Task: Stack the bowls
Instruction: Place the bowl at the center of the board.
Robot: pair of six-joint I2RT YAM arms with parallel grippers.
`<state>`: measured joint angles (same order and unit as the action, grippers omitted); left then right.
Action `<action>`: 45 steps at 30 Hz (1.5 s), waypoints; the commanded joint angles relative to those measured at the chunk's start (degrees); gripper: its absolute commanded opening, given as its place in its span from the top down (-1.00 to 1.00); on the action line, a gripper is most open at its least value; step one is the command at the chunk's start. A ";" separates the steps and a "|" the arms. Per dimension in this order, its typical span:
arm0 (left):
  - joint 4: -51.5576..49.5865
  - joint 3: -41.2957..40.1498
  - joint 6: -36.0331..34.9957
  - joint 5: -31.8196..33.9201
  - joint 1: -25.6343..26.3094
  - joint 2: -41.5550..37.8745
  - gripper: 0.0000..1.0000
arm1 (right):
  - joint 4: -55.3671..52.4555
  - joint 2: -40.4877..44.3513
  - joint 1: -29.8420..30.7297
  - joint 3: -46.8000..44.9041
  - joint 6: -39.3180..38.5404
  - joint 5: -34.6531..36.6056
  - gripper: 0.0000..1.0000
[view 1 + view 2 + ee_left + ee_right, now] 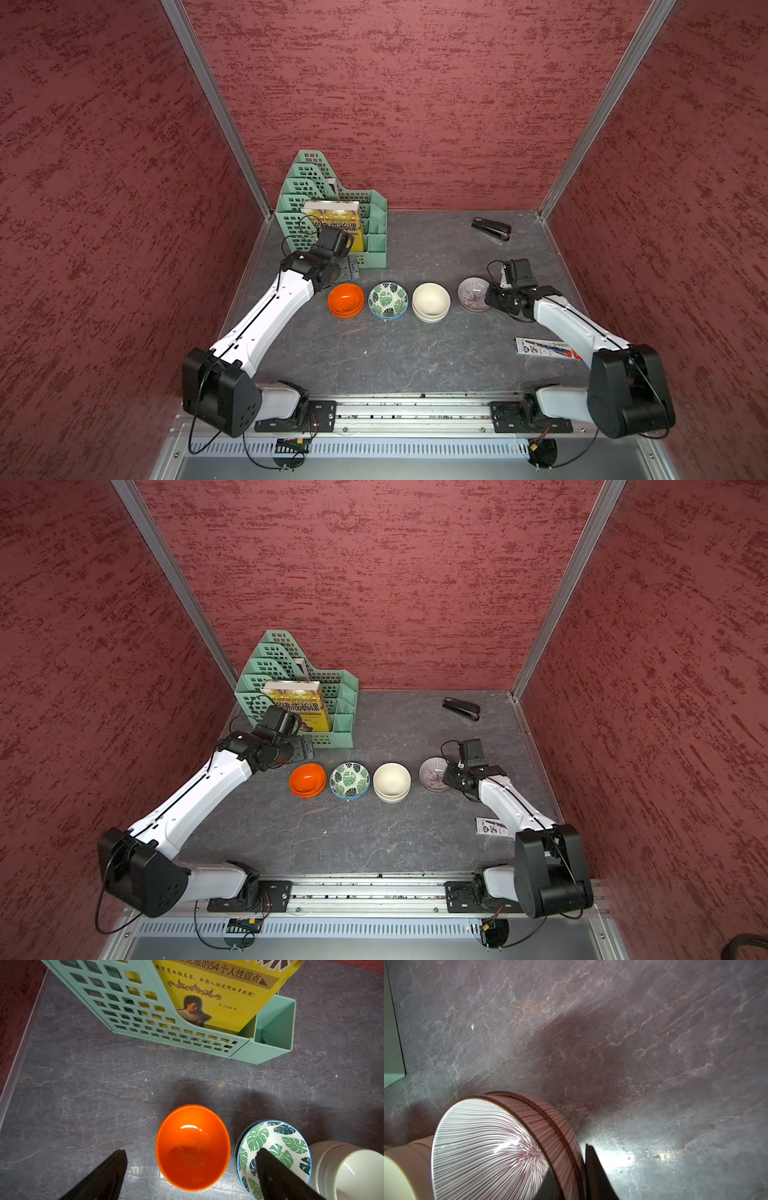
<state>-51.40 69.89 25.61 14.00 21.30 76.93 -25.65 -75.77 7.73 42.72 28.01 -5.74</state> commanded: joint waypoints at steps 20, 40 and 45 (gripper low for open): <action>-0.46 3.17 -0.42 1.34 0.39 0.50 -0.99 | 7.91 -4.43 0.97 -0.95 -0.63 -4.59 0.63; -1.34 3.71 -0.64 2.35 0.37 0.42 -0.99 | 2.56 -2.18 0.97 1.66 -2.77 -0.13 0.12; -1.01 3.06 -0.64 2.36 0.04 0.67 -0.99 | -0.13 1.87 0.88 2.15 -4.21 1.95 0.07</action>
<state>-52.12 72.12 25.61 15.49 21.54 77.58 -23.31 -76.29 8.38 42.76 25.19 -6.33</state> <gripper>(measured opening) 0.996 0.470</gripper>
